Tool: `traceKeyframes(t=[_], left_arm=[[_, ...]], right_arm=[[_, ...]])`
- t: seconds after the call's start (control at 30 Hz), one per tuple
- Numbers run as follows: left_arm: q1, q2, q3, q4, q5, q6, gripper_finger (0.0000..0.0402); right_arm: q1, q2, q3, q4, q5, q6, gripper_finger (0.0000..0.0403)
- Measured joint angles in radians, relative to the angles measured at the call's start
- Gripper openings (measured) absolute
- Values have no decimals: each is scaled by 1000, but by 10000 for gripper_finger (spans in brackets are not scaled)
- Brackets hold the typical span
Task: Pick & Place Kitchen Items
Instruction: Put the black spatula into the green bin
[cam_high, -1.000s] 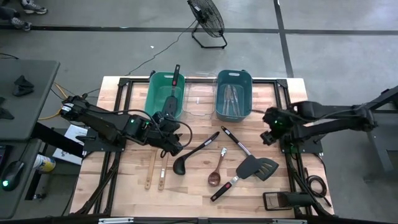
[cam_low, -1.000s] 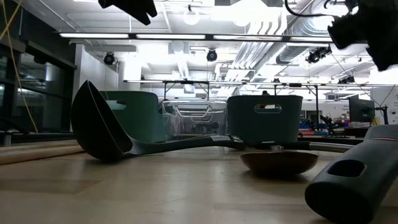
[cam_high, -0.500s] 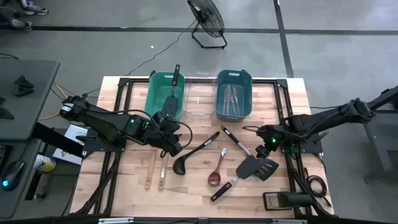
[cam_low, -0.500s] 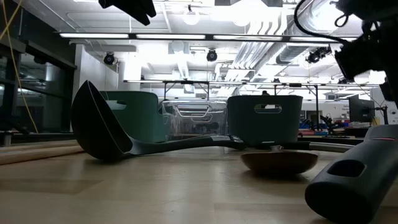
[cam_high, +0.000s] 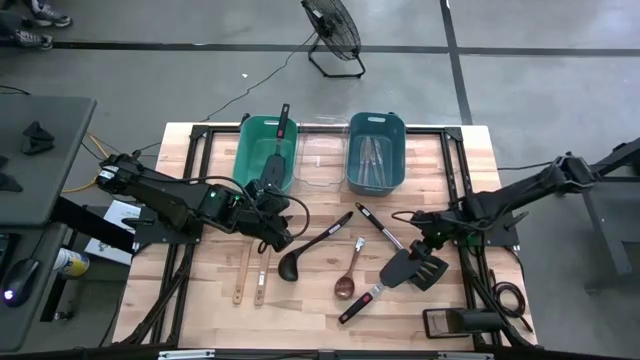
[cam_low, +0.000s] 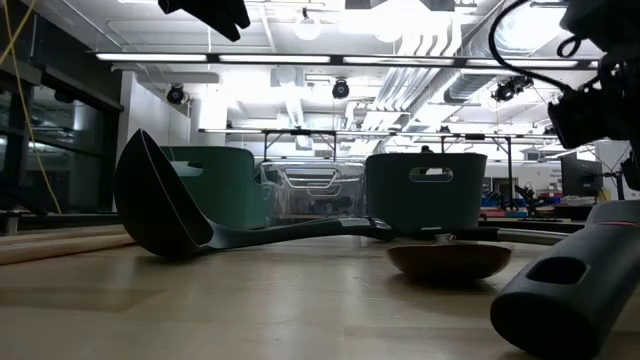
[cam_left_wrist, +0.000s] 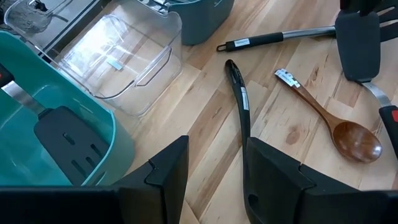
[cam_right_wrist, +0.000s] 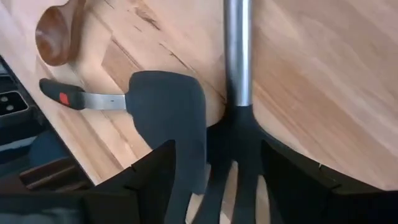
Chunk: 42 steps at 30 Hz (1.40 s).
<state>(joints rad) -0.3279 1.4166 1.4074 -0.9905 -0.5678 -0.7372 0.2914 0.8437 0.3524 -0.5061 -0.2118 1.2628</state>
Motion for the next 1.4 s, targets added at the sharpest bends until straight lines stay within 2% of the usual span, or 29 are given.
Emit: traceKeyframes(t=[0.23, 0.67, 0.8, 1.1, 1.4], left_arm=[[0, 0, 0, -1, 0, 0, 161], [0, 0, 0, -5, 0, -4, 161], [0, 0, 0, -5, -1, -4, 161], [0, 0, 0, -8, -1, -4, 161], [0, 0, 0, -8, -2, -4, 161]], right_arm=[[44, 77, -23, 162, 4, 27, 228], [76, 240, -22, 313, 60, 20, 220], [76, 260, -22, 316, 56, 20, 187], [75, 264, -20, 318, 54, 24, 79], [75, 261, -17, 368, 31, 28, 8]])
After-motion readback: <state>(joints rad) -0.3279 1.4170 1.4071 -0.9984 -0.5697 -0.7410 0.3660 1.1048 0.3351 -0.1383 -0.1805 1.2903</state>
